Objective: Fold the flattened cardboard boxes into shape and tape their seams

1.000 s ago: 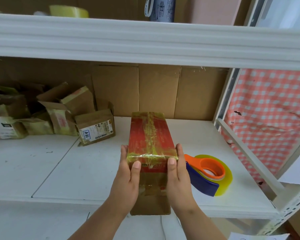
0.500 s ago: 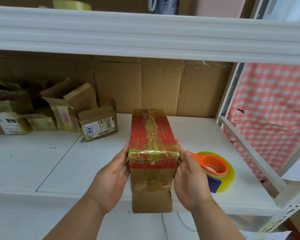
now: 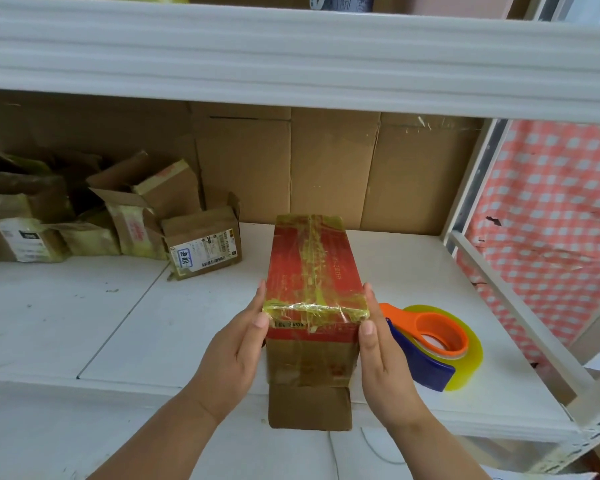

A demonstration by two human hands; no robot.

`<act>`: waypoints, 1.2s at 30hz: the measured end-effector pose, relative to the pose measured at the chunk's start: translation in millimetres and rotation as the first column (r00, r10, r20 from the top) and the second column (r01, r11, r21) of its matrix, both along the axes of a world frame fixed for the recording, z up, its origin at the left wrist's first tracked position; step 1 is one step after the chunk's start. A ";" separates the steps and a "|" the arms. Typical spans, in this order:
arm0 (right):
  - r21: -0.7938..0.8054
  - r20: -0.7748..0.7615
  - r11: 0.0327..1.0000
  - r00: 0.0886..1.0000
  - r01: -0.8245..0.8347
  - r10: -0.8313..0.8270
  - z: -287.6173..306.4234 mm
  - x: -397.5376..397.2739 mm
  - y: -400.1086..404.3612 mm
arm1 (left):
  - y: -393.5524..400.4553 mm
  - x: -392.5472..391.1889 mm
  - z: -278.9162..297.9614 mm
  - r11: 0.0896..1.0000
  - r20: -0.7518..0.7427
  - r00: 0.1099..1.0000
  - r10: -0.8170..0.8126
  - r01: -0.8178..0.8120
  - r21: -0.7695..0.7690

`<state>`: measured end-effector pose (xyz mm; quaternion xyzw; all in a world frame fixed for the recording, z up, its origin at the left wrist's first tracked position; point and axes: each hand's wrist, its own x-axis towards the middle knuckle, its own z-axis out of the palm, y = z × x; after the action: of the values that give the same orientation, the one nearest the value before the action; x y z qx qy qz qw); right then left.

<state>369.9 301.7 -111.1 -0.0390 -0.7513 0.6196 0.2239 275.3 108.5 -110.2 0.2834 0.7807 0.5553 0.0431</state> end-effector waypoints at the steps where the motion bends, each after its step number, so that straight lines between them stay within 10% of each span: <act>1: -0.002 -0.003 1.000 1.000 0.006 -0.006 -0.3 0.0 -0.6 | -0.3 -0.2 -0.6 1.000 0.010 1.000 0.001 -0.001 0.006; 15: 0.125 0.018 0.978 0.985 0.167 -0.171 -8.5 -12.7 -6.4 | 13.3 1.7 9.4 0.980 -0.104 0.982 0.156 -0.168 -0.111; 36: 0.210 0.103 0.960 0.972 0.187 -0.212 25.9 -19.1 -37.6 | -2.3 -9.5 77.2 0.971 0.260 0.940 0.222 -0.189 -0.147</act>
<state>350.9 264.1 -85.3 -0.1307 -0.8140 0.5122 0.2406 265.8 106.2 -33.0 0.1176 0.8245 0.5426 0.1095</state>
